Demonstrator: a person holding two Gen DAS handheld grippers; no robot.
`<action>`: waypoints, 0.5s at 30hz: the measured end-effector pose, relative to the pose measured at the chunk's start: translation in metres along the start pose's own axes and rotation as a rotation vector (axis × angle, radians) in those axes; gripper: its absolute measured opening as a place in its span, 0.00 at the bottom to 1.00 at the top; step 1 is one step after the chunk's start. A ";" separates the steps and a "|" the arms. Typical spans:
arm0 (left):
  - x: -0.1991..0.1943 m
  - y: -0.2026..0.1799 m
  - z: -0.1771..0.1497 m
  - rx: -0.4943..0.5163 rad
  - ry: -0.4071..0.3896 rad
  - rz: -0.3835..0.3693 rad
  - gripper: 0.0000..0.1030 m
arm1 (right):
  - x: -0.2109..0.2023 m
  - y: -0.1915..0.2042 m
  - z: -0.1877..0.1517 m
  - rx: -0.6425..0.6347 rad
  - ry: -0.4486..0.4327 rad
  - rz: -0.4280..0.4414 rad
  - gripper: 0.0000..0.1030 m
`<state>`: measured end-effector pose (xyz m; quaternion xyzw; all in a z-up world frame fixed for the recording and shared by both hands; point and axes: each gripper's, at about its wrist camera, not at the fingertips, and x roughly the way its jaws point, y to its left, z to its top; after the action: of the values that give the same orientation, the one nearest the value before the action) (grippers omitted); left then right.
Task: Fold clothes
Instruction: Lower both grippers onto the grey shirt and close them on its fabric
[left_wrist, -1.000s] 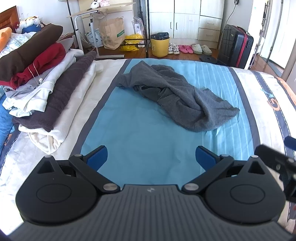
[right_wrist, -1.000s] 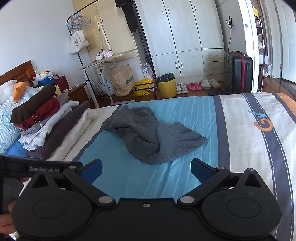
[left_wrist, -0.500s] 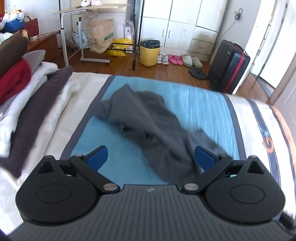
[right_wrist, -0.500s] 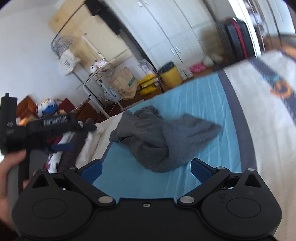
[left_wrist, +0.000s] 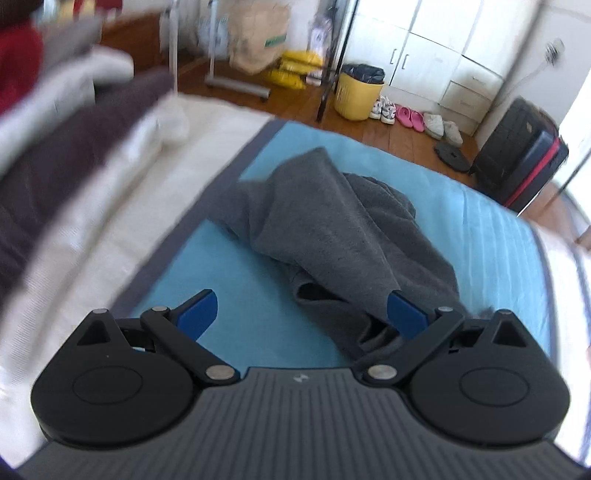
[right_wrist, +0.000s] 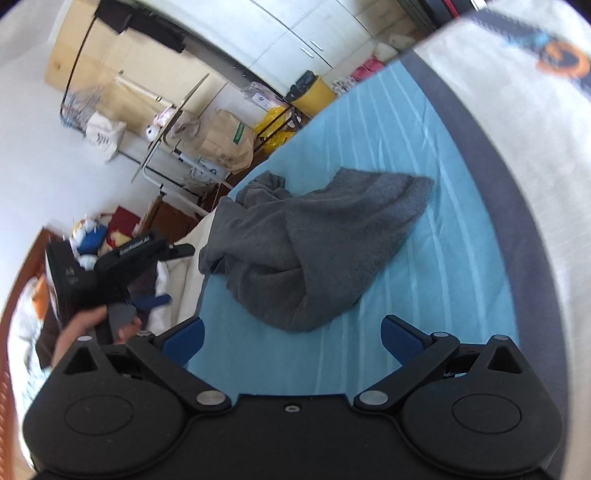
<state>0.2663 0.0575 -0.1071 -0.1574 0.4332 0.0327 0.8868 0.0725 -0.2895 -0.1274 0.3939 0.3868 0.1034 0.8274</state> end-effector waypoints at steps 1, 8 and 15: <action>0.003 0.004 0.004 -0.023 -0.016 -0.010 0.96 | 0.007 -0.002 0.002 0.017 0.003 -0.003 1.00; 0.043 0.022 0.006 -0.192 0.035 -0.121 0.88 | 0.061 0.018 0.021 -0.039 0.017 -0.071 1.00; 0.079 0.031 -0.001 -0.231 0.086 -0.172 0.81 | 0.125 0.038 0.047 -0.050 0.007 -0.151 1.00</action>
<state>0.3093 0.0803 -0.1771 -0.2963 0.4492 -0.0006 0.8429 0.1962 -0.2316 -0.1515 0.3425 0.4157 0.0515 0.8410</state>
